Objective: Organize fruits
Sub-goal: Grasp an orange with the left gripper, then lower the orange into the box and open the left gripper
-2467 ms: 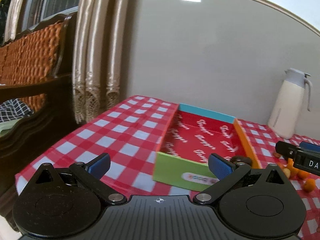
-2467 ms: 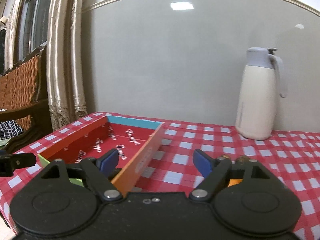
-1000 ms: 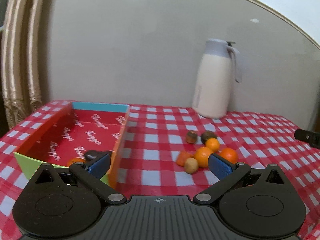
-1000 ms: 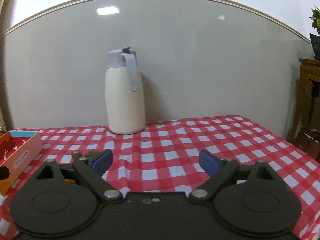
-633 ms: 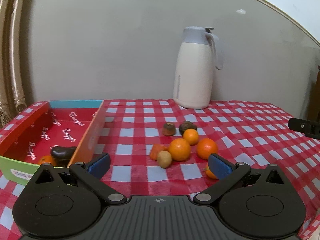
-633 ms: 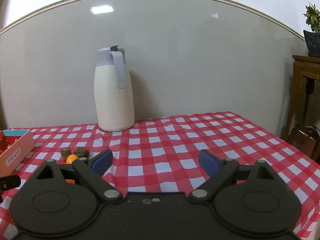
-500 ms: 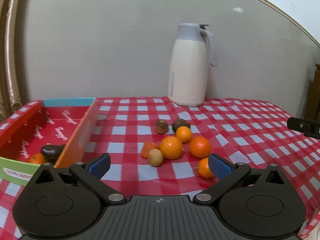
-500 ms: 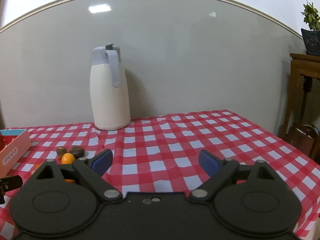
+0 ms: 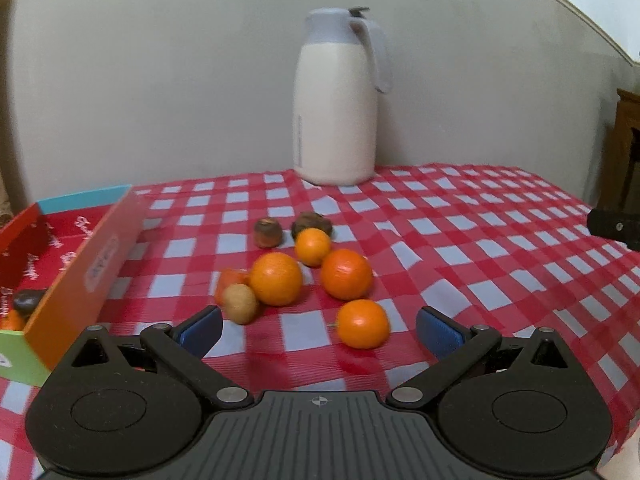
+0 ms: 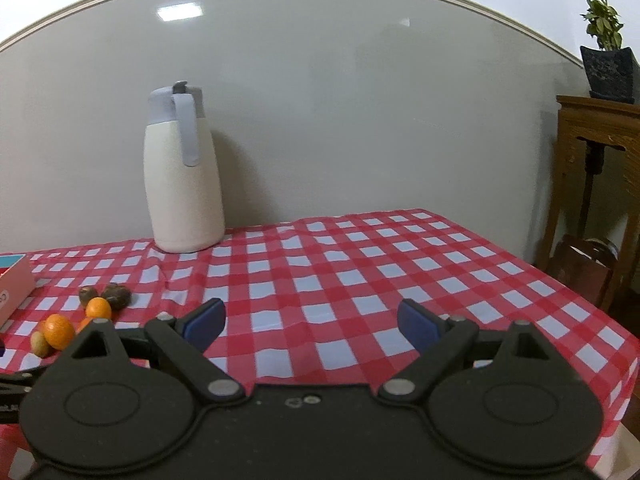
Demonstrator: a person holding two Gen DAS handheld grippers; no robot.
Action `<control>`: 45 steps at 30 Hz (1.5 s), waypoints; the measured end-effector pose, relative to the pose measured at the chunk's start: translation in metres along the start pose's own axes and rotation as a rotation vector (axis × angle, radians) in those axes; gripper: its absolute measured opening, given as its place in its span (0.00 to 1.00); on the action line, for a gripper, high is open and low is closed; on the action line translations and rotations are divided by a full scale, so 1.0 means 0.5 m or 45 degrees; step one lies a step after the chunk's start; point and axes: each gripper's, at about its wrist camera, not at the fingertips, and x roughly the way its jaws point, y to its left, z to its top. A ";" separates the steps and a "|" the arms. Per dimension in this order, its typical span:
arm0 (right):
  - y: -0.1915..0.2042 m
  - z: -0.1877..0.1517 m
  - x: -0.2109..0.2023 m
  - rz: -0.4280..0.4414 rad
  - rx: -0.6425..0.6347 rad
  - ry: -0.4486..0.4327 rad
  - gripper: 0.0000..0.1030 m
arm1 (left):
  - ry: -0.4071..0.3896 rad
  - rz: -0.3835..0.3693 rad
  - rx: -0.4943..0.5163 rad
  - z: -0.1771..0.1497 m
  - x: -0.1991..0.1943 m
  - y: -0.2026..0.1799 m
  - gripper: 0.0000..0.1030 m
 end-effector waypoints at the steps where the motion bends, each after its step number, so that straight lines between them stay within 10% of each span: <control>1: -0.005 -0.001 -0.001 -0.006 0.001 0.000 0.90 | 0.003 -0.001 0.000 0.001 0.004 -0.006 0.99; 3: -0.014 -0.003 -0.002 -0.019 0.006 0.003 0.90 | 0.015 -0.005 0.005 0.002 0.013 -0.014 0.80; 13: -0.037 -0.004 0.029 -0.053 0.043 0.048 0.90 | 0.088 -0.025 -0.020 -0.001 0.057 -0.041 0.61; 15: -0.033 -0.006 0.027 -0.043 0.031 0.050 0.90 | 0.110 -0.030 -0.026 0.000 0.064 -0.041 0.39; 45: 0.148 0.016 0.024 0.165 -0.042 0.075 0.90 | -0.113 0.204 -0.196 0.041 -0.080 0.226 0.39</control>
